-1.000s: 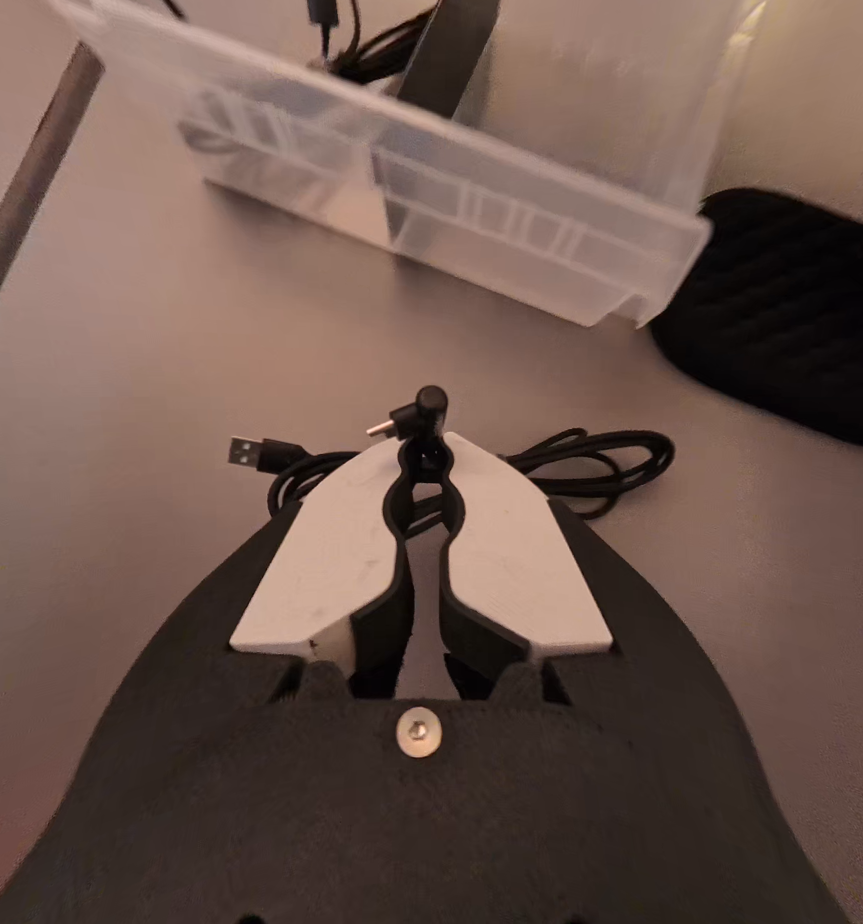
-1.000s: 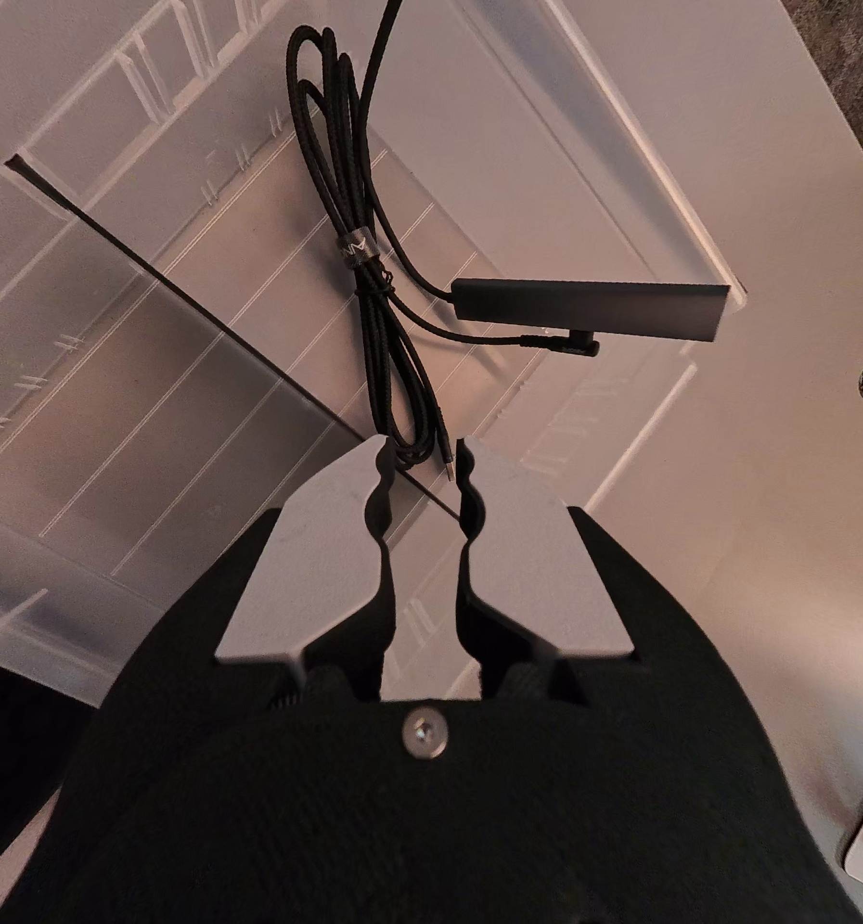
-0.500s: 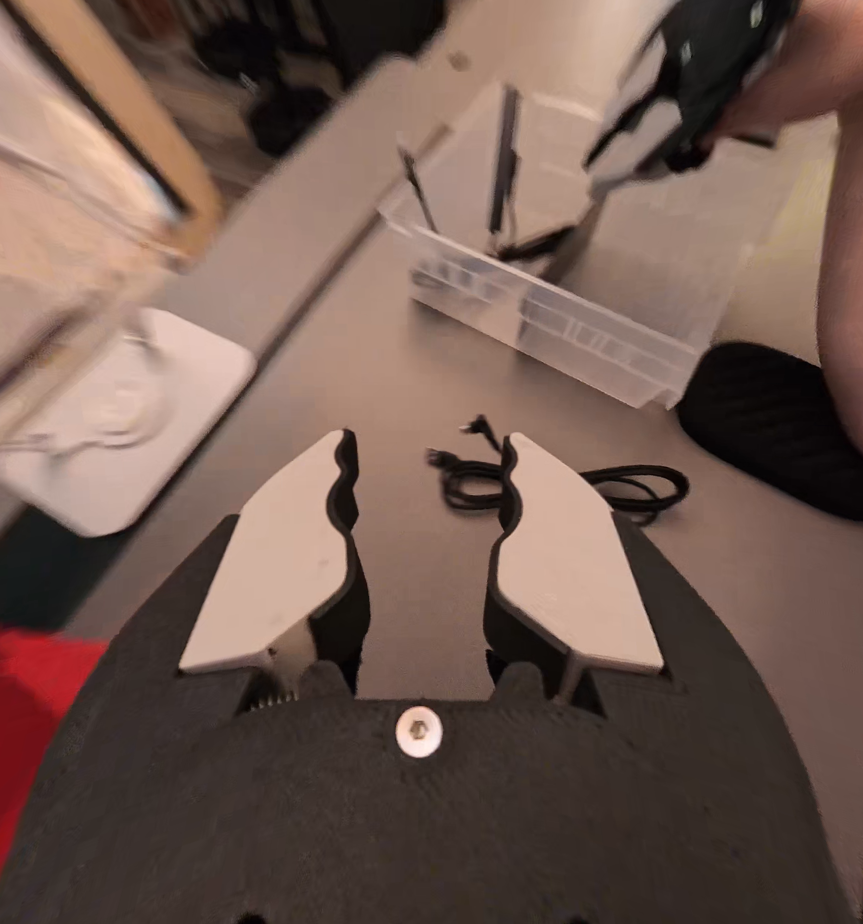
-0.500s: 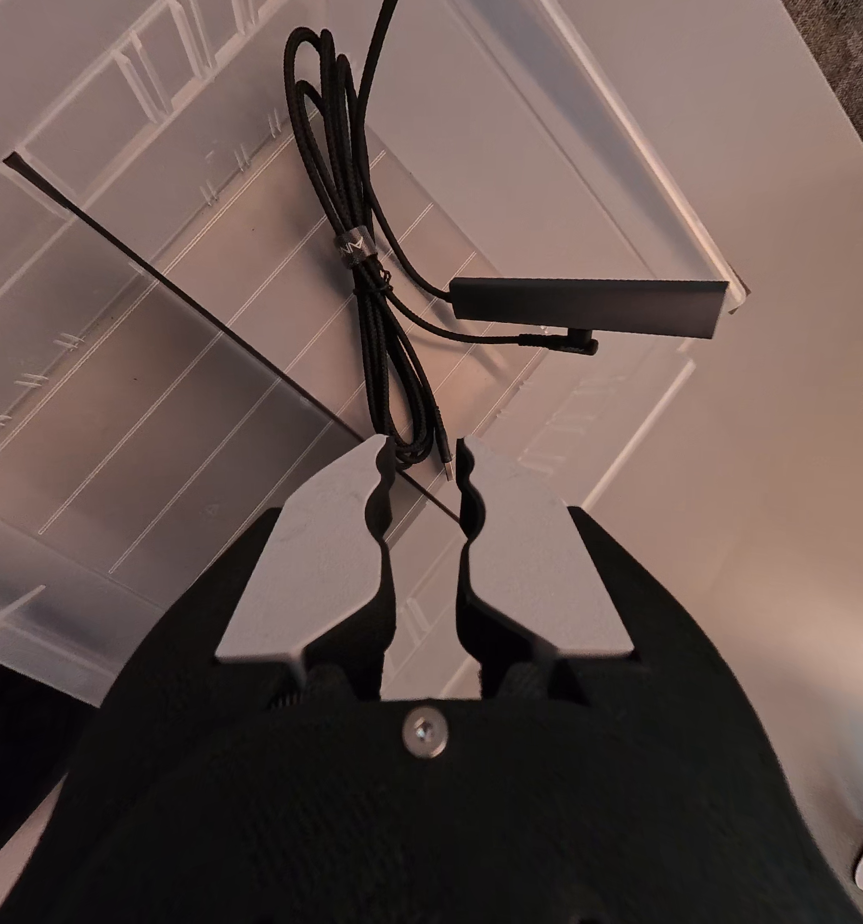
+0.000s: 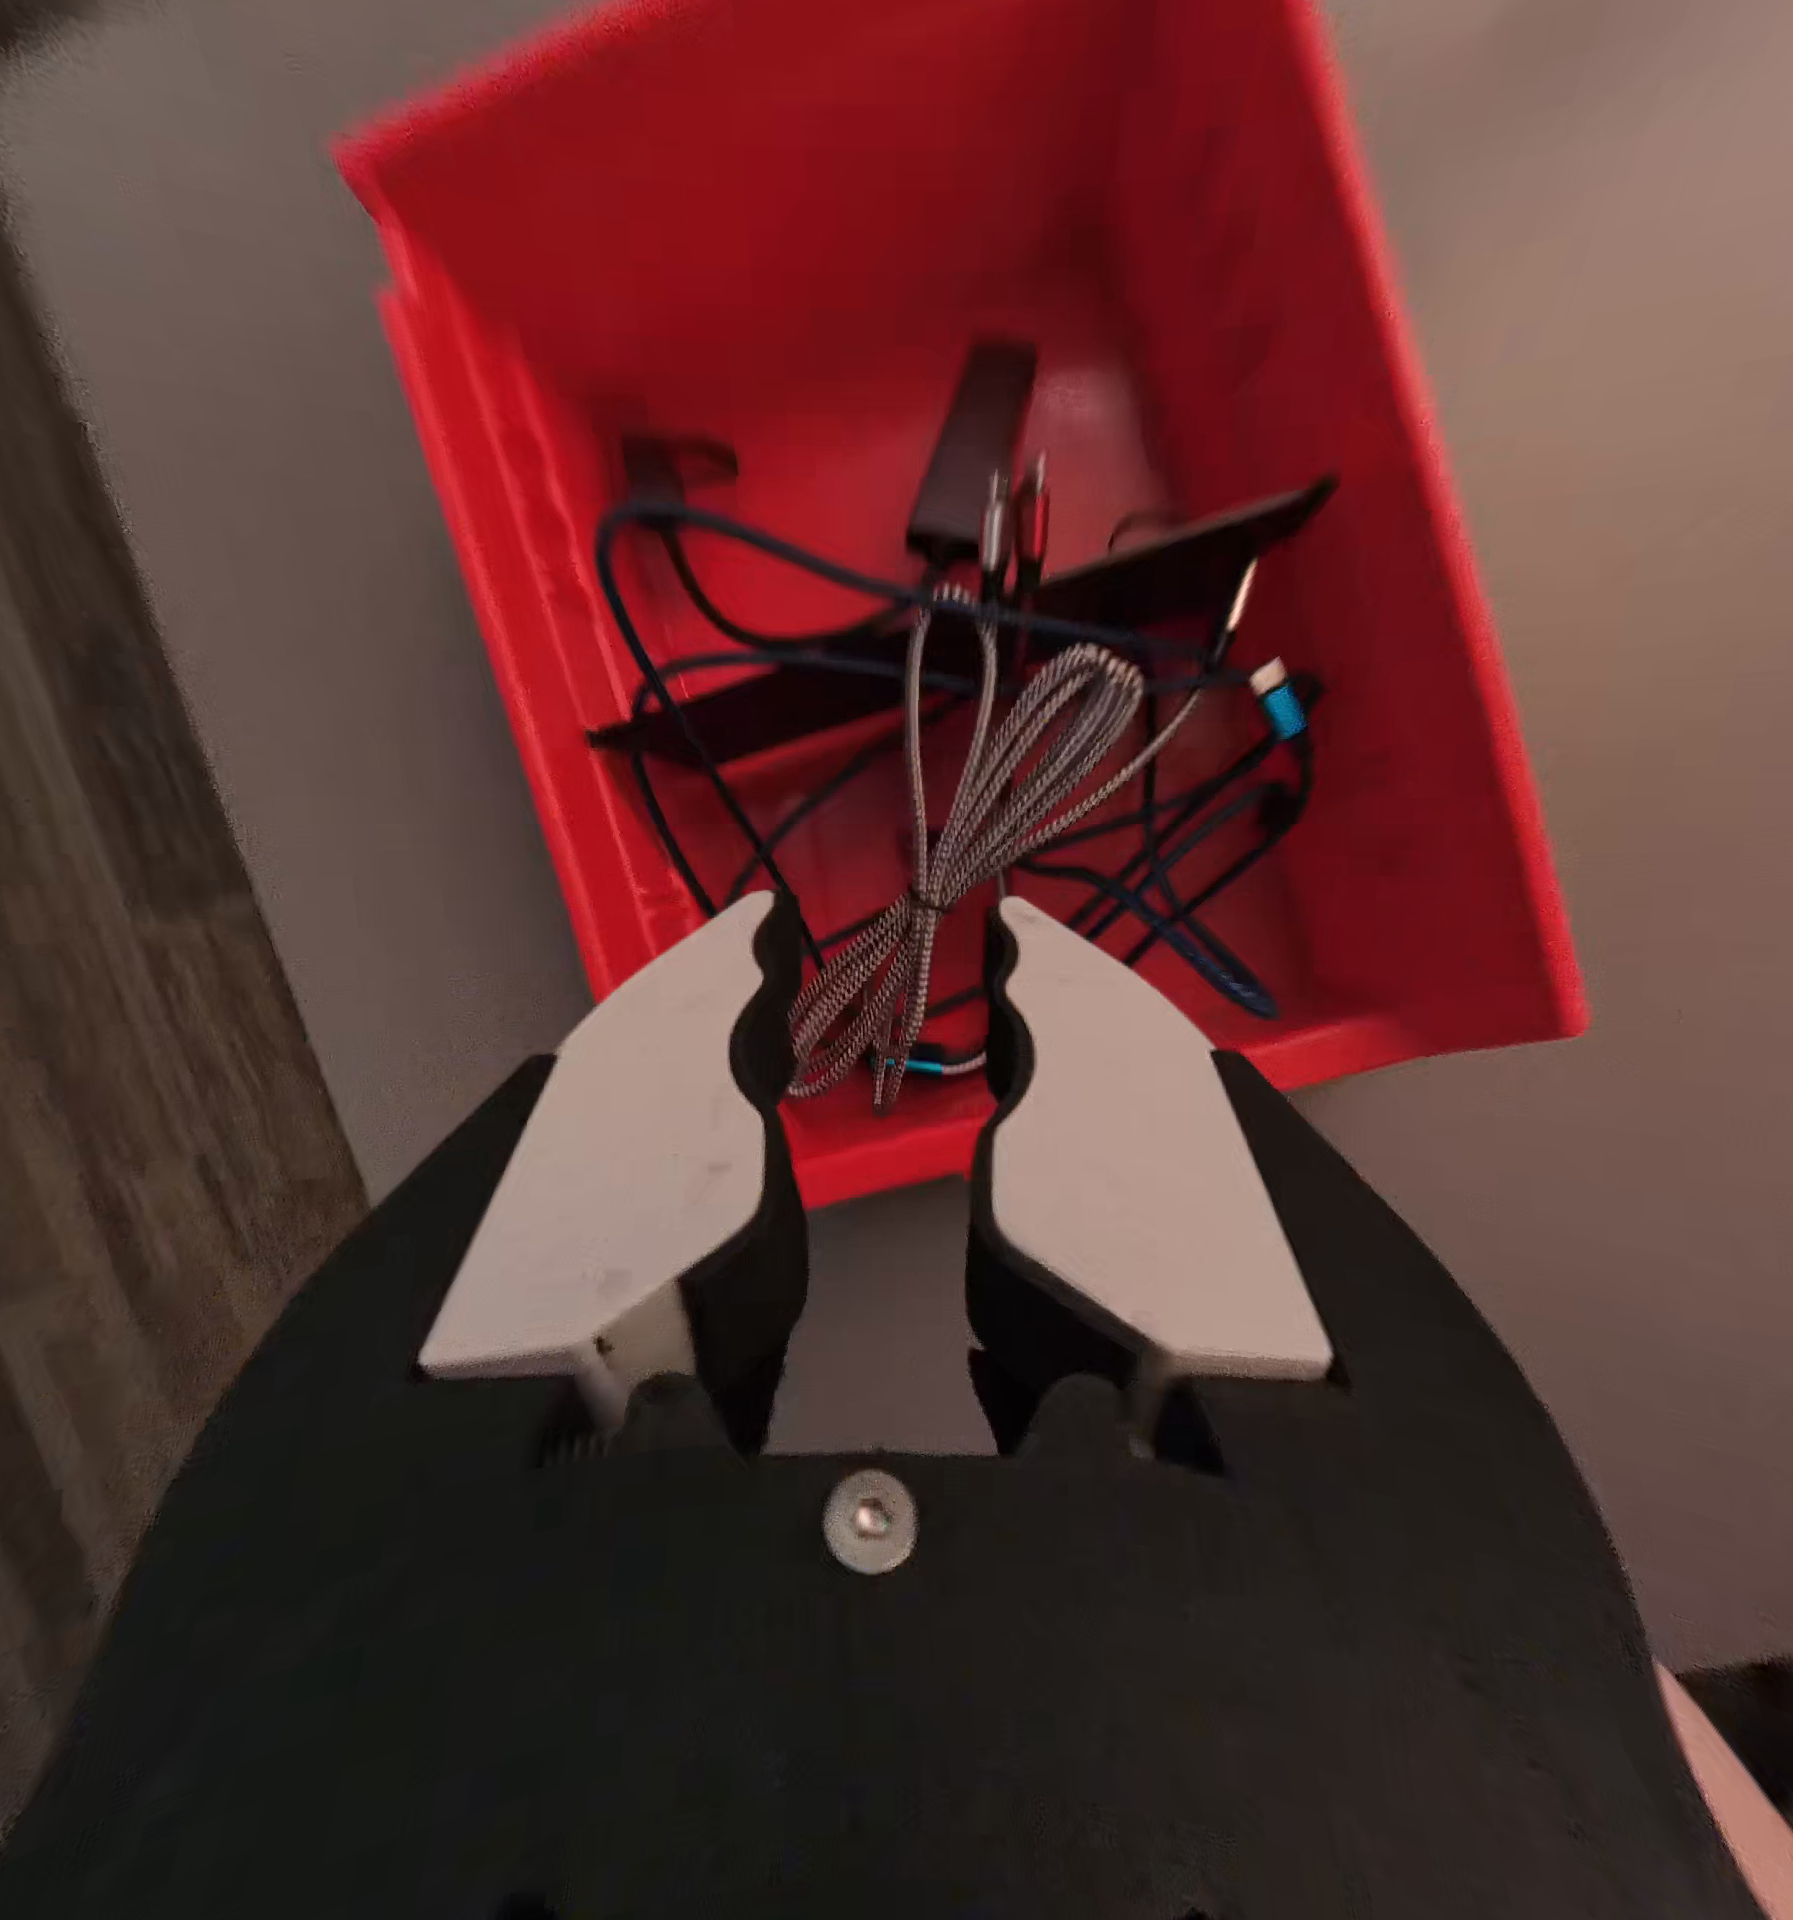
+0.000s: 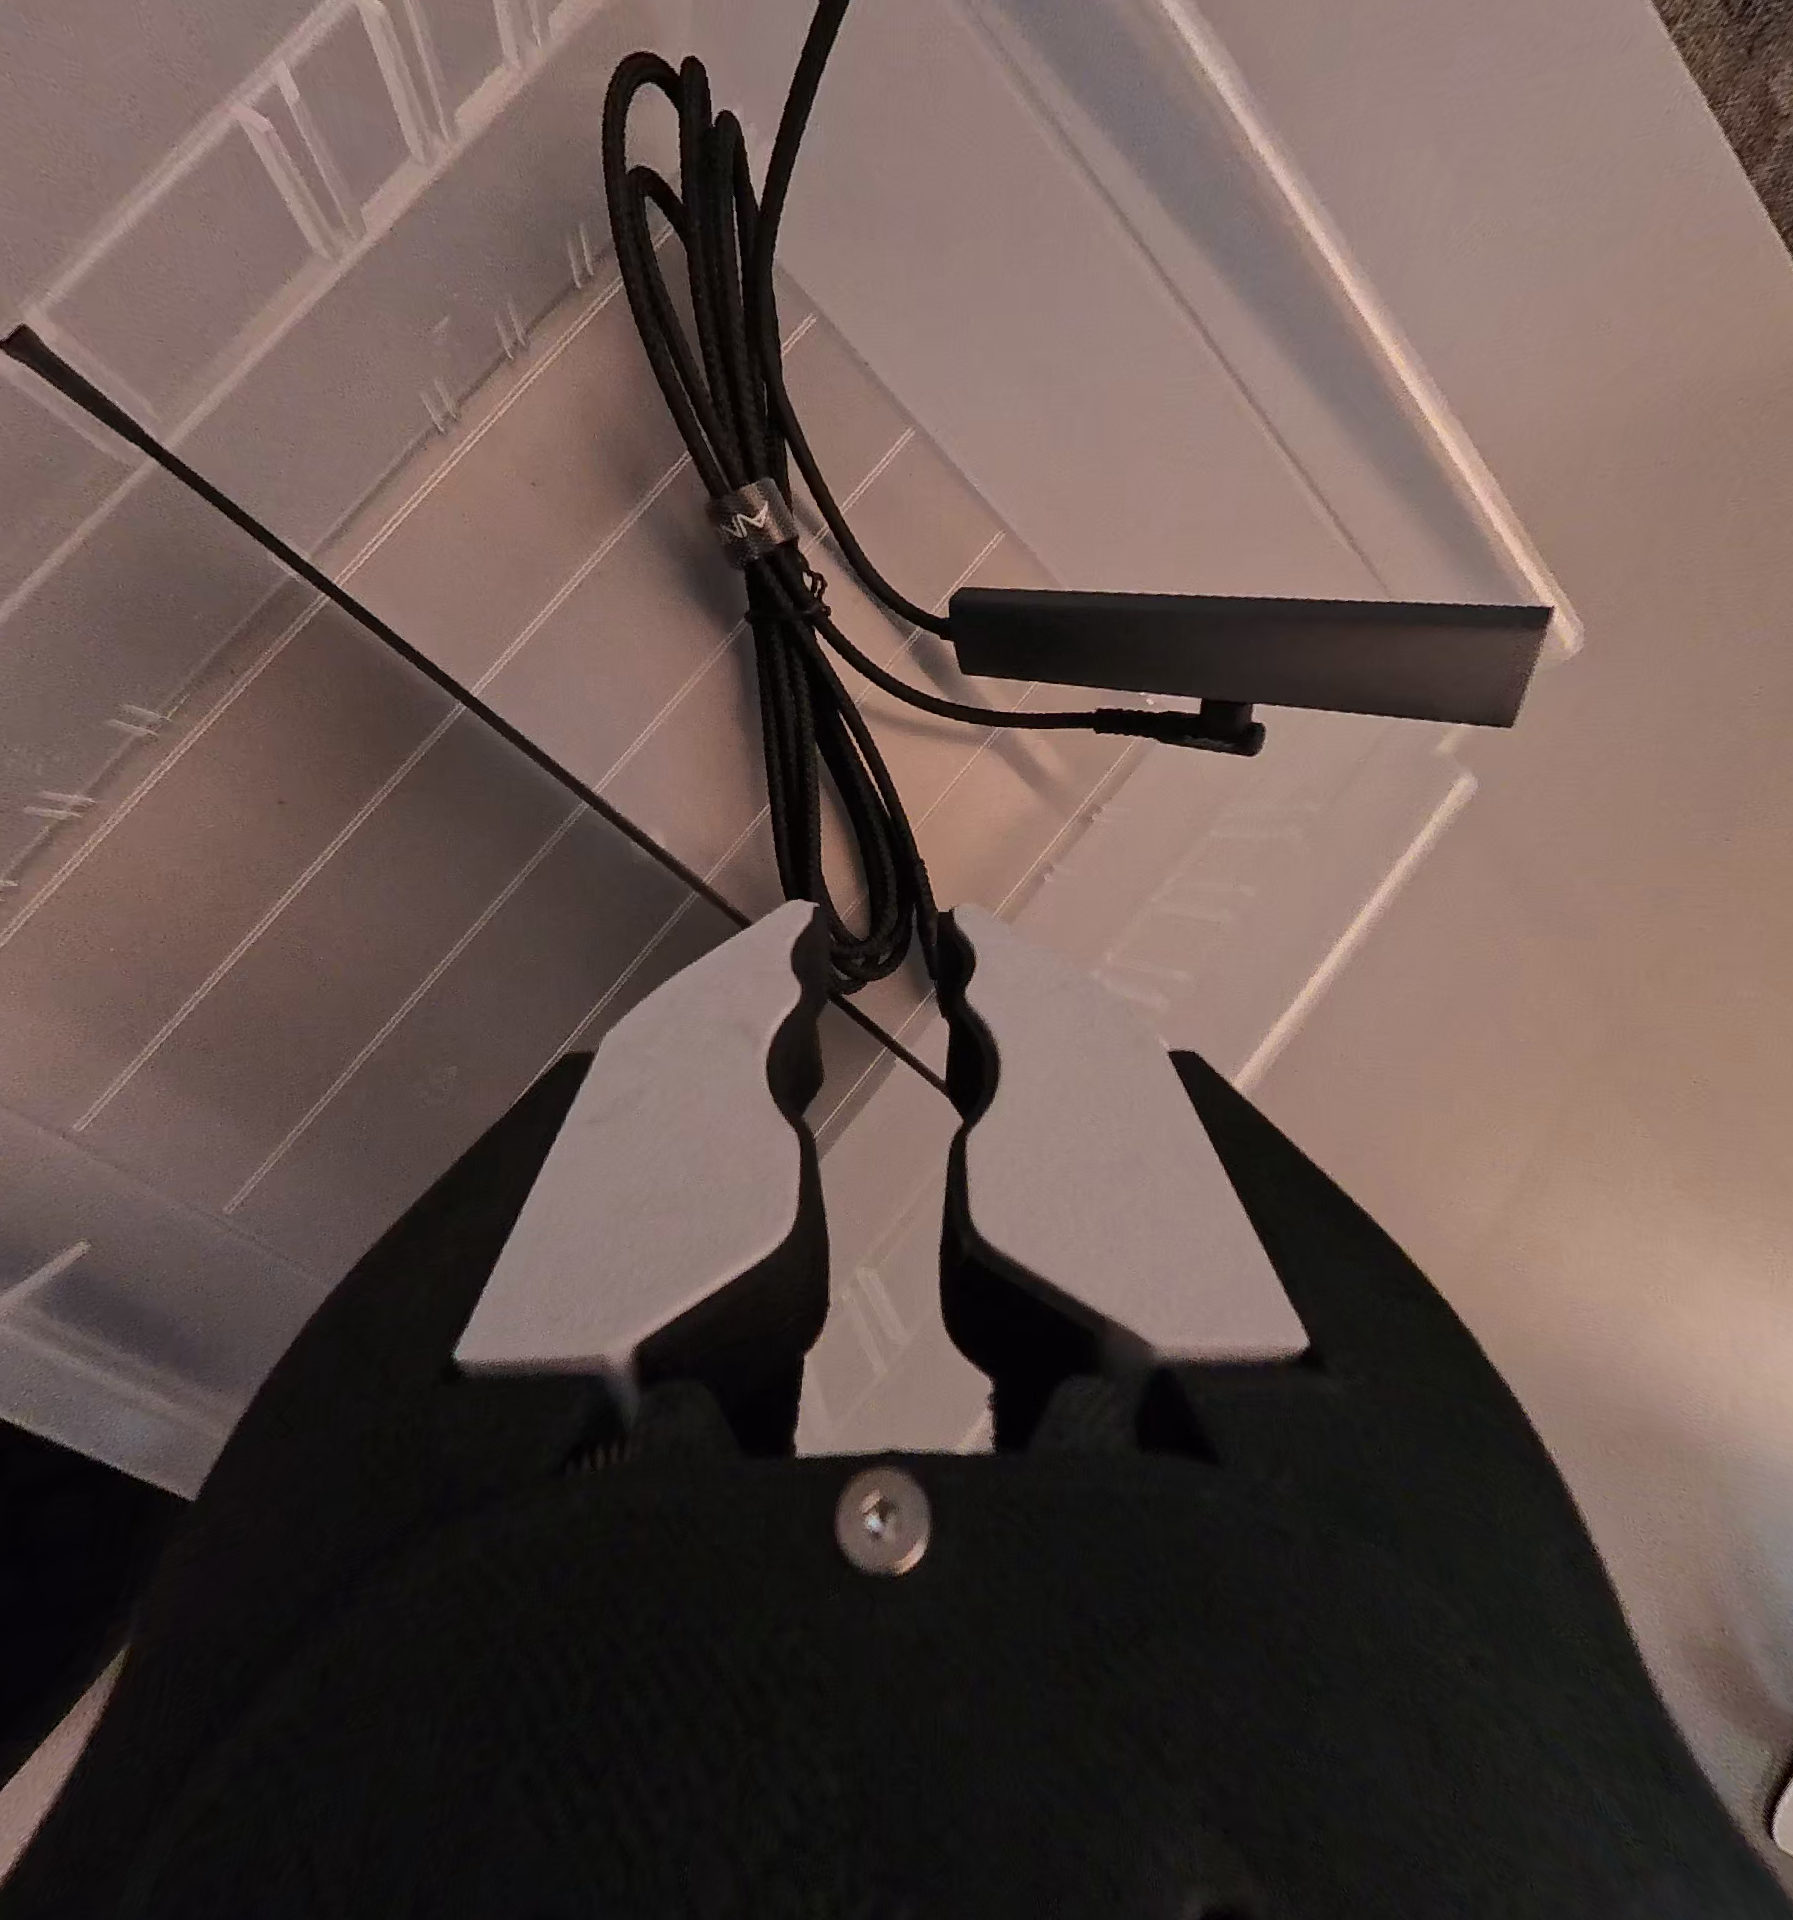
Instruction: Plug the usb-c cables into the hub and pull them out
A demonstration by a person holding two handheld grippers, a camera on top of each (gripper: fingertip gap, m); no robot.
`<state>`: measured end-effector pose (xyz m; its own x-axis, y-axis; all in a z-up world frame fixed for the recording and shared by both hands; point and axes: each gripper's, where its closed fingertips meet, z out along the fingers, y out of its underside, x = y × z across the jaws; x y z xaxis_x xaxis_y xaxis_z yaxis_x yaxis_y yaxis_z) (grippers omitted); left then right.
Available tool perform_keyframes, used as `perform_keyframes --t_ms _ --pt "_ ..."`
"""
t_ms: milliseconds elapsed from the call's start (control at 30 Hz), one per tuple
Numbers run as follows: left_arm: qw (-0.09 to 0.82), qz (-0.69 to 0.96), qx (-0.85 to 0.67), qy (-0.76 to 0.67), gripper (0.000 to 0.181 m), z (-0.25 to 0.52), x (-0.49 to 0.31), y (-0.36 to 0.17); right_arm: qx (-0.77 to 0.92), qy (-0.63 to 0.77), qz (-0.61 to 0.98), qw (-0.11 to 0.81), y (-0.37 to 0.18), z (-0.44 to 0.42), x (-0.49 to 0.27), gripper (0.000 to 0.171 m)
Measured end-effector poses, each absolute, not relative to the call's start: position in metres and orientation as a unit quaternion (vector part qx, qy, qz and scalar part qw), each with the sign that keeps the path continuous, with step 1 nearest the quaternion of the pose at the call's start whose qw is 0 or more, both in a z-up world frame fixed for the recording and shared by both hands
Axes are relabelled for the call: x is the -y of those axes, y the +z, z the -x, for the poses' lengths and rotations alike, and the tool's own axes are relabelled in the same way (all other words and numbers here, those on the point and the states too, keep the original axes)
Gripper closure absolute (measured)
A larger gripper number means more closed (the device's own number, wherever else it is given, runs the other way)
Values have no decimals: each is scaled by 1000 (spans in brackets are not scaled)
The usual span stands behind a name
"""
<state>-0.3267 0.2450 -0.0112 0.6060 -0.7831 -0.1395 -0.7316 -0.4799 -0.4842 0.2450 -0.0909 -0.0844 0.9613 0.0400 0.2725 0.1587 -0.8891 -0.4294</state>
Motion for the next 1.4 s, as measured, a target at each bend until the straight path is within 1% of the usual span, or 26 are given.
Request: perform_keyframes --t_ms 33,167,300,567,600,633,667,900,1033,1233,1400 --pt "228 863 -448 -41 147 328 -246 -24 51 -129 963 230 -84 -245 91 152" --pt "143 857 -494 -20 147 327 -244 -65 49 -130 964 229 -85 -245 91 152" --pt "94 850 -518 -20 143 323 -243 -90 50 -131 964 226 -85 -245 90 154" --pt "52 848 -527 8 141 331 -254 -120 50 -130 964 225 -86 -244 90 155" --pt "41 850 -525 0 146 331 -252 -122 49 -130 964 225 -86 -244 90 155" --pt "22 851 -524 -19 158 328 -246 -123 49 -129 964 226 -86 -244 90 156" --pt "14 856 -516 -23 158 328 -244 -122 49 -129 964 226 -86 -244 90 156" --pt "50 854 -517 31 161 339 -239 -94 50 -128 965 225 -86 -243 90 157" --pt "98 851 -512 63 164 343 -238 -68 50 -127 965 225 -86 -243 90 158" --pt "182 842 -505 54 166 331 -235 -28 51 -127 965 225 -86 -243 90 158" --pt "217 843 -489 66 166 332 -224 -4 52 -127 965 225 -87 -243 90 159"
